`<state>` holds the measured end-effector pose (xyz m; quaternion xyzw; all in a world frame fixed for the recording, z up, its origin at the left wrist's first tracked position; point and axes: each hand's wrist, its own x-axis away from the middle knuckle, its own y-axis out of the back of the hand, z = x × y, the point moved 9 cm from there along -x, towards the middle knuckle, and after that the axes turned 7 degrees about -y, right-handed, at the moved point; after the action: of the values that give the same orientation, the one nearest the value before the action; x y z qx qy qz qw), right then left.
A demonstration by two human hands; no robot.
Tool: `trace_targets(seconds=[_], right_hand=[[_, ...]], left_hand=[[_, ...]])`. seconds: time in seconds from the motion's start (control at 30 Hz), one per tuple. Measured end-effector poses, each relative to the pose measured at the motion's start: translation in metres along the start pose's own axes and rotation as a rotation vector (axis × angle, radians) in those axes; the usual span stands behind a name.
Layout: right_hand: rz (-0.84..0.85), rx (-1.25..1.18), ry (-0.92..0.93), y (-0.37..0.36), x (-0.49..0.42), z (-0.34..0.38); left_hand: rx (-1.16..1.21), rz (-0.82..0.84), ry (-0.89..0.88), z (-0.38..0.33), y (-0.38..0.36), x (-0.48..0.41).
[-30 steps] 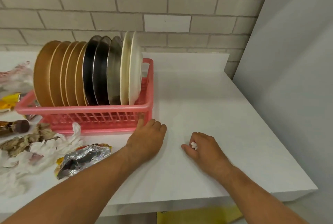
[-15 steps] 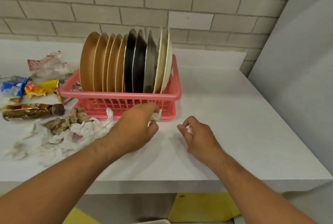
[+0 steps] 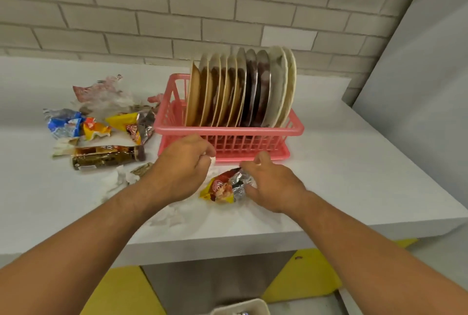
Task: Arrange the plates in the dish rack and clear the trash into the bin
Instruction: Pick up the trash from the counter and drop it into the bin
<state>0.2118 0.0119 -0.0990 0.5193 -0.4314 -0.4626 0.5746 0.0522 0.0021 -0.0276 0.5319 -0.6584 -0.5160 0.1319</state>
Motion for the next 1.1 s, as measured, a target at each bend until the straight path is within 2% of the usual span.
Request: trace_targets(seconds=[0.27,0.37,0.57,0.7,0.83,1.0,1.1], right_hand=[[0.047,0.065,-0.001,-0.018,-0.002,0.024],[0.036,0.011,-0.07,-0.021,0.003,0.018],[-0.047,0.166,-0.1,-0.031,0.018,0.007],[-0.001,0.187,-0.16,-0.043,0.026,-0.008],[-0.001,0.107,-0.187,-0.034,0.037,-0.027],[-0.128,-0.114,-0.225,0.007,0.063,-0.046],[-0.138,-0.243,-0.246,0.018,0.086,-0.052]], left_hand=[[0.046,0.056,0.03,0.031,0.004,0.031],[0.08,0.043,0.054,0.035,0.002,0.042],[0.073,0.067,0.078,0.033,-0.012,0.054],[0.056,0.08,0.068,0.019,-0.022,0.057],[0.04,0.031,0.057,0.003,-0.024,0.058],[0.009,0.011,0.057,-0.022,-0.029,0.057],[0.029,0.023,0.057,-0.046,-0.039,0.058]])
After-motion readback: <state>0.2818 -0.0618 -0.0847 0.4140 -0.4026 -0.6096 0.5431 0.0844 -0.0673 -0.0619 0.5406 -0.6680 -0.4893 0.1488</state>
